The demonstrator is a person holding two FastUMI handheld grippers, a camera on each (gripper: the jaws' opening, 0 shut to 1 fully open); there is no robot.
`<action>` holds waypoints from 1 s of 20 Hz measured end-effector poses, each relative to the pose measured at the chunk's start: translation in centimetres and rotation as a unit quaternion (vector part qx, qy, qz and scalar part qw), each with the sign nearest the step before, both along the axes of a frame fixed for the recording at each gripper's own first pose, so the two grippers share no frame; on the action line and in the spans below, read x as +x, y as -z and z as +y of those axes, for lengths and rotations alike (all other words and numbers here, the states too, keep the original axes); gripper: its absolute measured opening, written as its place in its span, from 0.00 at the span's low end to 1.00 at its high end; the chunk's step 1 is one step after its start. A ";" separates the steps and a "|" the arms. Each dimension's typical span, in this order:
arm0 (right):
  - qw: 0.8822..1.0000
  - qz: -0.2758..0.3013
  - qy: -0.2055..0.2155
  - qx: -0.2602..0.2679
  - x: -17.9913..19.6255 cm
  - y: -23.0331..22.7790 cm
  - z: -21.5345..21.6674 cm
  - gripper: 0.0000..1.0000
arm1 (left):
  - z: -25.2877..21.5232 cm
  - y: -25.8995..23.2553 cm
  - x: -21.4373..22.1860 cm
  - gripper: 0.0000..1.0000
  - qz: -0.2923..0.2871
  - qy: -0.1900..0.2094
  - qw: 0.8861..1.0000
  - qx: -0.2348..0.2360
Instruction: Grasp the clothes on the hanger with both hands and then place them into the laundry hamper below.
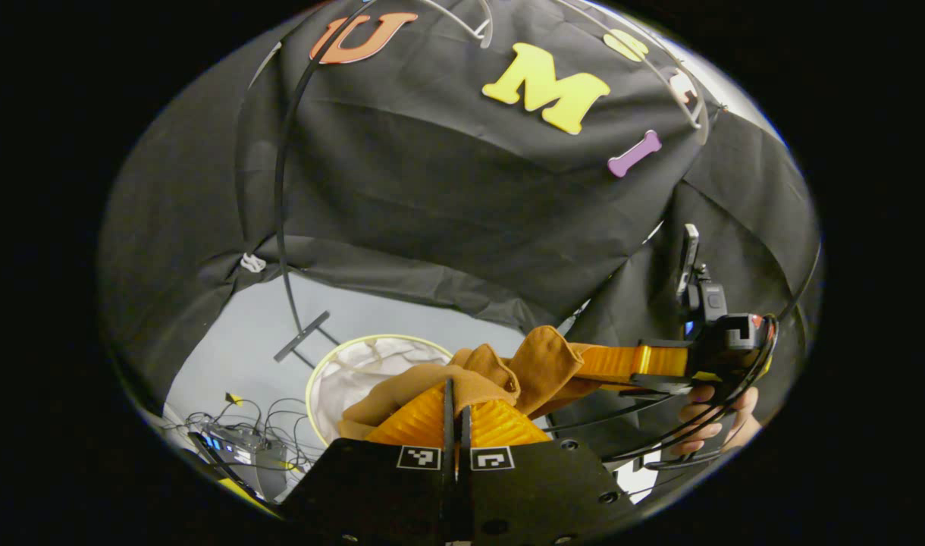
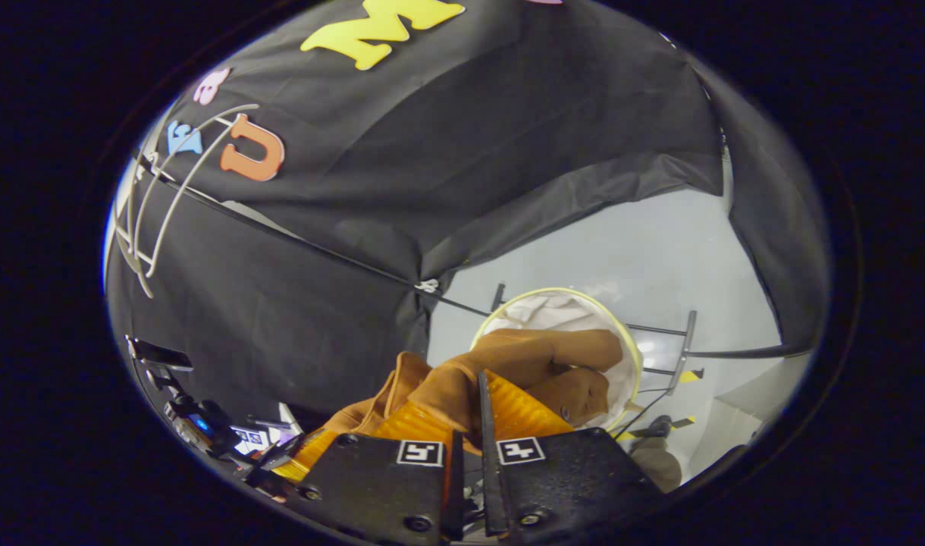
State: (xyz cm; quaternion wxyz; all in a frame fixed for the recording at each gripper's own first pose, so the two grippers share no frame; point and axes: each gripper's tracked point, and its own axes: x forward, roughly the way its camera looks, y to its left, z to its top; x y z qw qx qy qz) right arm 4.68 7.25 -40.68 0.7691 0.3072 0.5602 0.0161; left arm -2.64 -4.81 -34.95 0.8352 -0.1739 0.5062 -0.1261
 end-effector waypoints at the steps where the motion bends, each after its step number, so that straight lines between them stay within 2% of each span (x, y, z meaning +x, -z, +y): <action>1: 1.000 -0.002 0.001 -0.001 0.3 0.0 -0.1 0.17 | 0.0 0.5 -0.2 0.00 0.009 0.001 1.000 0.016; 3: 1.000 0.002 -0.007 -0.024 0.2 0.0 -0.7 0.26 | 0.9 1.9 -1.3 0.02 0.042 0.013 0.997 0.064; 4: 0.999 0.001 -0.017 -0.046 0.0 0.1 -1.5 0.36 | 1.1 2.1 -2.1 0.00 0.057 0.025 0.995 0.073; 5: 0.998 -0.002 -0.025 -0.064 -0.2 0.1 -2.2 0.42 | 0.6 3.0 -2.4 0.20 0.064 0.028 0.995 0.076; 9: 0.995 -0.016 -0.026 -0.099 -1.1 -0.5 -4.1 0.51 | 0.5 4.5 -3.7 1.00 0.086 0.016 0.993 0.080; 10: 0.993 -0.023 -0.026 -0.111 -1.2 -1.2 -4.8 0.57 | 0.8 4.1 -3.9 0.95 0.083 0.011 0.993 0.084; 12: 0.989 -0.048 -0.025 -0.140 -1.8 -2.8 -6.3 0.65 | 1.4 2.8 -3.6 0.96 0.064 0.004 0.994 0.092; 16: 0.971 -0.124 -0.021 -0.201 -1.7 -7.3 -8.5 0.67 | 3.5 -1.1 -3.1 0.96 0.008 -0.013 0.992 0.124; 20: 0.932 -0.188 0.012 -0.308 -2.2 -12.5 -12.2 0.67 | 3.9 -6.1 -1.0 0.96 -0.072 -0.014 0.988 0.134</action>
